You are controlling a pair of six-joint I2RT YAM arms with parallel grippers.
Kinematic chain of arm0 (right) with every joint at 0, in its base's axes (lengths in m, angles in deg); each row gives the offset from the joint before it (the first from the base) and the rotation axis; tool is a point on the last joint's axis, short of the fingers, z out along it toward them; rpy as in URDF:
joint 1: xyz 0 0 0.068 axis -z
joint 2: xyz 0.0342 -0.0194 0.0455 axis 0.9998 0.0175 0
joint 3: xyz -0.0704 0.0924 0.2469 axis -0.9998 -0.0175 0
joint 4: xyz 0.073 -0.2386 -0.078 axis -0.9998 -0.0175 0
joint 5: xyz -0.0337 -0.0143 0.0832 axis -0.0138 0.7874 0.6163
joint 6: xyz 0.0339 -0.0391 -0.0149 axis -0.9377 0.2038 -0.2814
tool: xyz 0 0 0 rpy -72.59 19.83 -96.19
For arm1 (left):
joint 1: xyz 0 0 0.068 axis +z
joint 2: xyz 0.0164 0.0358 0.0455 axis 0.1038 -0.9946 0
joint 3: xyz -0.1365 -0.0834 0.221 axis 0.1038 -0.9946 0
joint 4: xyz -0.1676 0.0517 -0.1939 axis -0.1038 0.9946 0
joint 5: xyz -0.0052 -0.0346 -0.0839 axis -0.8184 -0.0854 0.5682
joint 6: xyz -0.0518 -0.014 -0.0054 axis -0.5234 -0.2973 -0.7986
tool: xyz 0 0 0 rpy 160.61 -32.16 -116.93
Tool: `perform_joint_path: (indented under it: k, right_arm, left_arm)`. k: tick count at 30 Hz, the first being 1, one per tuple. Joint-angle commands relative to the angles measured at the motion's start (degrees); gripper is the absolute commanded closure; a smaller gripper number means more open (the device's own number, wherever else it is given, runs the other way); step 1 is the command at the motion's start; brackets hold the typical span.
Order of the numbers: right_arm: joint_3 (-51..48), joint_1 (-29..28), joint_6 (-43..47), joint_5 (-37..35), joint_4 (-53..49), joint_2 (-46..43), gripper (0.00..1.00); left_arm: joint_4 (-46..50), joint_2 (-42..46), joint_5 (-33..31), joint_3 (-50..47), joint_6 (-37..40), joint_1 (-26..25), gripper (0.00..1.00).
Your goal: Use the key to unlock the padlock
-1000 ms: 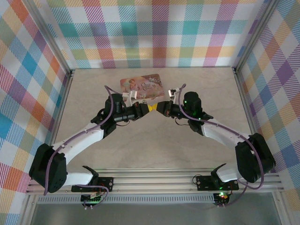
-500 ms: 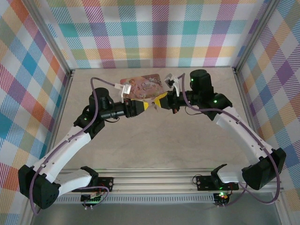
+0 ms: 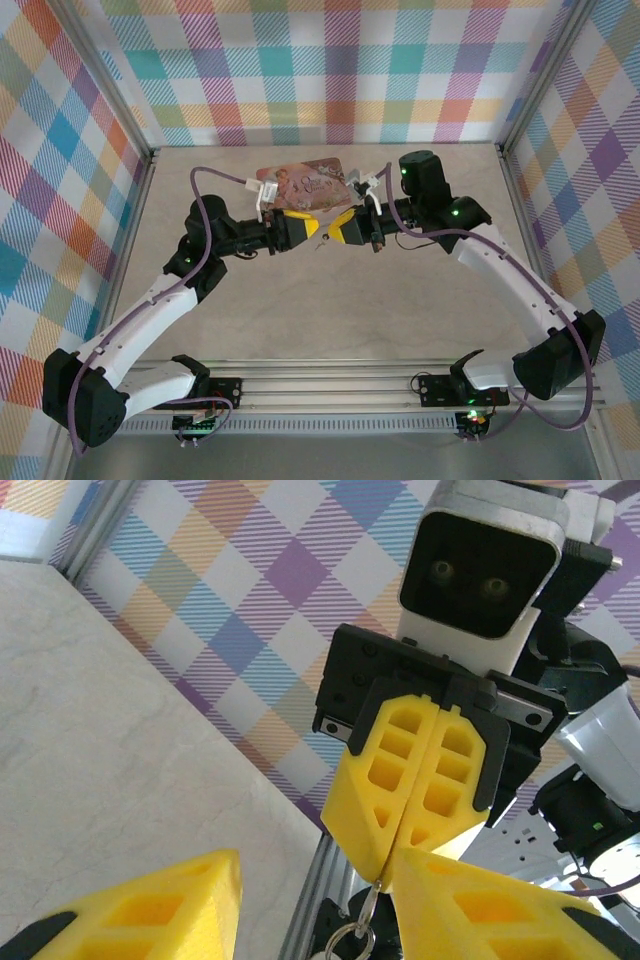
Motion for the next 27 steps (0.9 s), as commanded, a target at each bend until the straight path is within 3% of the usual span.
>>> perform_joint_path:
  k: [1, 10, 18, 27]
  right_arm:
    - [1.8, 0.6, 0.5, 3.2, 0.9, 0.4, 1.00]
    - [2.2, 0.7, 0.3, 3.0, 0.7, 1.3, 1.00]
    - [2.1, 0.7, -0.5, 3.3, 1.5, 1.2, 1.00]
    - [1.5, 0.7, -1.0, 4.4, 1.8, 1.2, 1.00]
  left_arm:
    - [-3.8, 1.3, 2.7, -0.7, 0.0, -1.0, 0.56]
    - [-0.4, -0.3, 5.5, 0.3, 1.6, -2.8, 0.54]
    - [1.5, -1.6, 6.3, 1.2, 2.5, -3.4, 0.58]
    - [2.1, -1.9, 5.7, 1.7, 2.8, -3.5, 0.79]
